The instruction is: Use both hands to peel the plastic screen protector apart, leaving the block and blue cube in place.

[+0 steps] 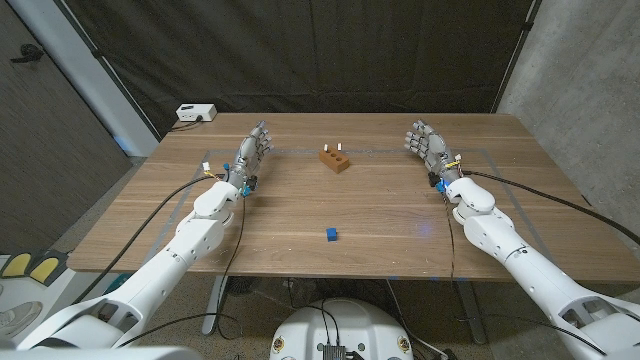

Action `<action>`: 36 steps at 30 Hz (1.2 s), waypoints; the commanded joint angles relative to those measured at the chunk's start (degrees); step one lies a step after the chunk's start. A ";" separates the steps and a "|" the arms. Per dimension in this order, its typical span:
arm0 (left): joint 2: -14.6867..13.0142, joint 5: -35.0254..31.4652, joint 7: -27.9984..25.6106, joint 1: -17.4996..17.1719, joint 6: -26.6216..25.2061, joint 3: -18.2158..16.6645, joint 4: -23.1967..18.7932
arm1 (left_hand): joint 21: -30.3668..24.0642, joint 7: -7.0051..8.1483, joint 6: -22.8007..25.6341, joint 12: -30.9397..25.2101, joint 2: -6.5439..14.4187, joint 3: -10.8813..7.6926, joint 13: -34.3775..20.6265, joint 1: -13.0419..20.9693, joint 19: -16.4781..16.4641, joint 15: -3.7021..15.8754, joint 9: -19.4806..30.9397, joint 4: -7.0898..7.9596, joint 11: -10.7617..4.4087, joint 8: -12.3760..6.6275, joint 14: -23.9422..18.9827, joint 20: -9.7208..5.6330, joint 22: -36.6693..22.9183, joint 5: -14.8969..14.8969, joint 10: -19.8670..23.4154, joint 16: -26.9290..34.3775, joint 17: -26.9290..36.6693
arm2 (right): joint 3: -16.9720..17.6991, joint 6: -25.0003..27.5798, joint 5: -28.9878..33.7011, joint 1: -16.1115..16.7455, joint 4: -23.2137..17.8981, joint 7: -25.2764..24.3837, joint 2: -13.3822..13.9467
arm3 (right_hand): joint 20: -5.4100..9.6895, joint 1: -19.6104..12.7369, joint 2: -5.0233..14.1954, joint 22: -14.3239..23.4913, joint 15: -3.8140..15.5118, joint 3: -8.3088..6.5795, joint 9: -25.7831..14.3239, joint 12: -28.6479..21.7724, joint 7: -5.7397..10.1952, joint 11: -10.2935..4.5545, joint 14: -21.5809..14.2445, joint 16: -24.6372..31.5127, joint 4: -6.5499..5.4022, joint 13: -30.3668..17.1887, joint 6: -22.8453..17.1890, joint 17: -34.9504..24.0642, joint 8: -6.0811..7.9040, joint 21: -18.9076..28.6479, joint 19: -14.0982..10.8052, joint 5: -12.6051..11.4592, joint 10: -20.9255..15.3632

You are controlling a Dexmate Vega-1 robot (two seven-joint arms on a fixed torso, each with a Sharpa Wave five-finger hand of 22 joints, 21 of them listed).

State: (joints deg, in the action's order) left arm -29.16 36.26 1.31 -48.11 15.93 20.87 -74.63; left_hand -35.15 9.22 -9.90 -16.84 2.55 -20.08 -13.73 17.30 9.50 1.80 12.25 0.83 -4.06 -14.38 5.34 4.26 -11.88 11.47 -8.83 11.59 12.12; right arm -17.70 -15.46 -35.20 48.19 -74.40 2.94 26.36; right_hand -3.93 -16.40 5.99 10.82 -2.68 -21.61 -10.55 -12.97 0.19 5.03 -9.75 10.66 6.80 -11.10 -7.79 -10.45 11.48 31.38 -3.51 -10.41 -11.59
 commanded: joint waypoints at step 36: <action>-1.34 4.00 10.10 4.79 -22.62 -0.32 -4.38 | 0.91 -5.01 -0.81 -0.73 -2.97 1.67 0.86 7.98 0.56 -2.67 -0.02 -4.95 2.08 -2.70 -1.69 3.07 0.26 0.31 3.50 3.11 0.10 | 27.45 6.34 24.19 8.50 -9.27 12.55 -21.11 | -1.47 0.55 0.04 0.12 -1.82 0.07 -0.14 -0.37 0.74 0.47 -0.62 1.00 -0.08 0.16 -0.41 -0.19 -0.11 -1.55 1.09 -0.13 -0.91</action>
State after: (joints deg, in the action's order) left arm -30.16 37.43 4.84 -46.81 -1.58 19.42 -80.34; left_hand -33.71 4.76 -9.83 -16.70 -0.50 -18.21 -12.78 24.71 9.64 -1.14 12.14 -3.73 -1.93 -16.26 5.26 6.78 -11.71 11.47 -7.23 14.15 12.14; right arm 6.45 -9.14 -13.50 55.37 -81.97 14.26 7.77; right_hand -4.93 -16.26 5.93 10.80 -4.52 -21.50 -10.53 -12.77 1.01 5.59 -9.55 11.27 7.03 -10.92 -7.59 -10.55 10.98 29.84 -2.20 -10.40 -11.83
